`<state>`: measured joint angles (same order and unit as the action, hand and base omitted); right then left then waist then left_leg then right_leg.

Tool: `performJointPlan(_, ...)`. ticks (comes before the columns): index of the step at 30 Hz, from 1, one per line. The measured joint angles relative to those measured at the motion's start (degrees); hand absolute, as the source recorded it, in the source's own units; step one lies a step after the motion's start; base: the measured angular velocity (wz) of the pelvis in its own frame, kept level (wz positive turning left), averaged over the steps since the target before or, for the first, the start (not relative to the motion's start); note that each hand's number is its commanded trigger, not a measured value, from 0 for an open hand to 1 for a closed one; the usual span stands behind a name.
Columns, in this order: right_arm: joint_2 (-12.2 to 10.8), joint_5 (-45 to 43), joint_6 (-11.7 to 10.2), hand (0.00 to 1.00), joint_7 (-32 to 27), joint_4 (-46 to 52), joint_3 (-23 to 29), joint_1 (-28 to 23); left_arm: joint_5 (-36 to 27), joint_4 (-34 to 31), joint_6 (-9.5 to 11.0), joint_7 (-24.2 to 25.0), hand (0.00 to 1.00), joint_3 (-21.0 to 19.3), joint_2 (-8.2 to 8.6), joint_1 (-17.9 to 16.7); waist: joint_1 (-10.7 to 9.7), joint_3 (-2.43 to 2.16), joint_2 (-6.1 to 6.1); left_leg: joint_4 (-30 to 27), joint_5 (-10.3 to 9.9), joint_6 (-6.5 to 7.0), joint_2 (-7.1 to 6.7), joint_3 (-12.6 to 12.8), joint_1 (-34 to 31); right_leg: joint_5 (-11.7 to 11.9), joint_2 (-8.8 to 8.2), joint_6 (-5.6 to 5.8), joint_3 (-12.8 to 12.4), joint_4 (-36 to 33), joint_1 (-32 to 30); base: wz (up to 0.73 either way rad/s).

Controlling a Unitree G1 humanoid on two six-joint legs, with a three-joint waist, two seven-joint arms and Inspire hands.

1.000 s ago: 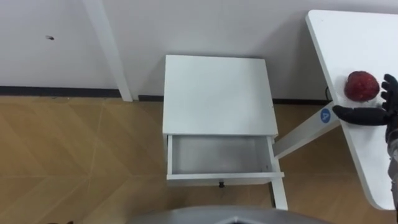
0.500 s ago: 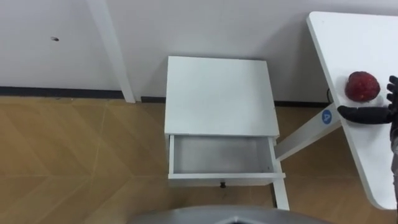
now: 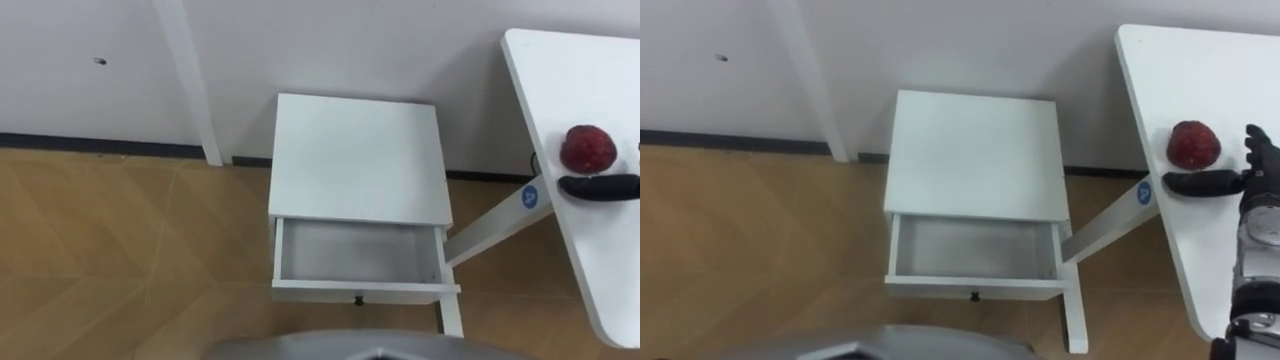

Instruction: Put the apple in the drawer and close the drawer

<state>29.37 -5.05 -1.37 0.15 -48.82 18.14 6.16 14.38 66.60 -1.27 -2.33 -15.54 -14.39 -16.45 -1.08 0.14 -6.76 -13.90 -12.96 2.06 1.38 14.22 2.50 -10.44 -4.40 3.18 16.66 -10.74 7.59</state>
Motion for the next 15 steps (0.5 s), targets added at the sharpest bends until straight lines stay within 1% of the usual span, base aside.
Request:
performJointPlan(3, 0.10, -0.20, 0.02, 0.00, 0.03, 0.00, -1.26, 0.03, -0.03, 0.33, 0.01, -0.01, 0.00, 0.03, -0.18, 0.00, 0.27, 0.00, -0.42, -0.04, -0.01, 0.03, -0.03, -0.46, -0.46, 0.00, -0.06, 0.00, 0.66, 0.01, -0.06, 0.08)
performJointPlan(5, 0.13, -0.07, 0.02, 0.00, 0.02, 0.00, -1.26, 0.27, -0.13, 0.33, 0.07, -0.01, 0.00, 0.10, -0.20, 0.02, 0.91, 0.01, -0.38, -0.57, -0.05, 0.08, -0.01, -0.50, -0.86, 0.00, -0.06, 0.00, 0.79, 0.04, -0.31, 0.03)
performJointPlan(8, 0.13, -0.08, 0.03, 0.00, -0.07, -0.01, -1.29, 0.89, -0.18, 0.29, 0.07, 0.05, 0.00, 0.72, -0.29, 0.04, 1.36, 0.10, 0.07, -0.74, -0.08, 0.12, 0.00, -0.63, -1.04, 0.00, -0.09, 0.00, 0.94, 0.06, -0.40, 0.01)
performJointPlan(10, 0.13, -0.18, 0.05, 0.00, -0.09, -0.01, -1.38, 1.16, -0.17, 0.29, 0.07, 0.19, 0.00, 1.09, -0.29, 0.05, 1.42, -0.03, 0.50, -0.69, -0.08, 0.13, -0.03, -0.83, -1.26, 0.00, -0.13, 0.00, 1.18, 0.04, -0.54, 0.05)
performJointPlan(14, 0.14, -0.28, 0.09, 0.00, -0.46, -0.95, -2.95, 1.31, -0.13, 0.29, 0.06, 0.52, 0.00, 1.08, -0.38, -0.06, 1.68, -0.10, 0.70, -0.54, -0.08, 0.13, -0.02, -0.99, -1.33, 0.00, -0.13, 0.00, 1.80, -0.01, -0.57, 0.02)
performJointPlan(15, 0.12, -0.39, 0.09, 0.58, -0.53, -1.74, -3.52, 1.38, -0.13, 0.27, 0.05, 0.78, 0.00, 1.09, -0.38, -0.04, 1.70, -0.08, 0.62, -0.57, -0.08, 0.13, -0.03, -1.09, -1.41, 0.00, -0.16, 0.00, 2.10, -0.05, -0.59, 0.05)
